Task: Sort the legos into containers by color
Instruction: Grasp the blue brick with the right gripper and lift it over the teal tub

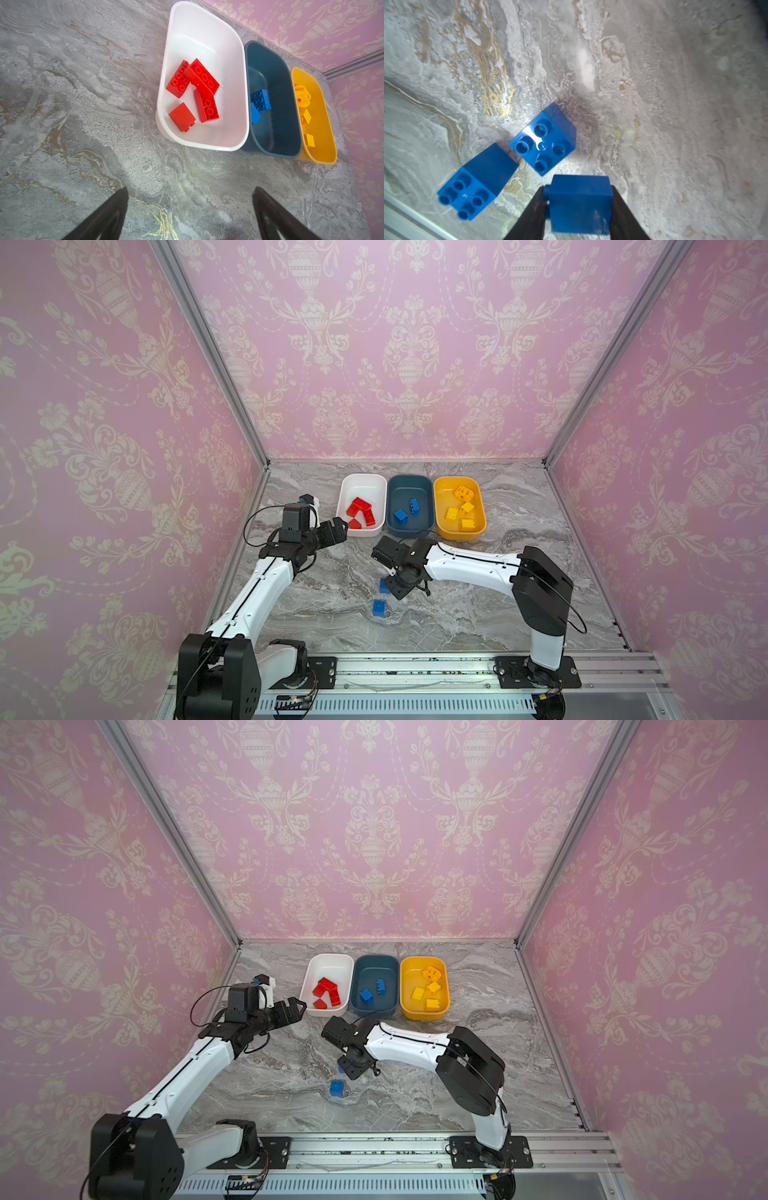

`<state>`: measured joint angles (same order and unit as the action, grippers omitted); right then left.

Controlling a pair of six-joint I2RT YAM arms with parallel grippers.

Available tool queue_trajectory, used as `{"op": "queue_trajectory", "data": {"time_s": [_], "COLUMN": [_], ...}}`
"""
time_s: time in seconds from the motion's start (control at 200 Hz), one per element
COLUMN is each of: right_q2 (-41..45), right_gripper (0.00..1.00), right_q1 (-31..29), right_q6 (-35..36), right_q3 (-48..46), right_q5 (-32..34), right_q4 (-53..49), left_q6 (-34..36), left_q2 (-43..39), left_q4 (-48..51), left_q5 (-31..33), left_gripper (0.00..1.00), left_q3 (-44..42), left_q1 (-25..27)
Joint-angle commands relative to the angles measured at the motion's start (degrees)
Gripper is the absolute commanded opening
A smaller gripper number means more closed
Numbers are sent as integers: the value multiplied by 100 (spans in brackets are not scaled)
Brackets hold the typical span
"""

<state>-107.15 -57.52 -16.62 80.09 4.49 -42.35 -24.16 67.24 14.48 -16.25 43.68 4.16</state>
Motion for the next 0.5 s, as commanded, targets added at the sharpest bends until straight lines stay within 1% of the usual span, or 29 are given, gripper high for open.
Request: {"op": "queue_trajectory", "data": {"time_s": [0.0, 0.185, 0.255, 0.37, 0.495], "right_q2": [397, 461, 401, 154, -199], "right_gripper": [34, 34, 34, 34, 34], "right_q1": [233, 763, 984, 1367, 1764], "right_q6": [13, 195, 297, 470, 504], "right_q3": [196, 496, 649, 1026, 1417], "right_q5": [101, 87, 200, 339, 288], "right_q4": [-186, -36, 100, 340, 606], "left_q6": [-123, -124, -123, -150, -157], "left_q2": [54, 78, 87, 136, 162], "left_q4": [-46, -46, -44, -88, -112], "left_q5": [-185, -238, -256, -299, -325], "left_gripper": [96, 96, 96, 96, 96], "left_q3": [-122, -132, -132, -132, -132], "left_q1": [-56, -56, -56, -56, -57]}}
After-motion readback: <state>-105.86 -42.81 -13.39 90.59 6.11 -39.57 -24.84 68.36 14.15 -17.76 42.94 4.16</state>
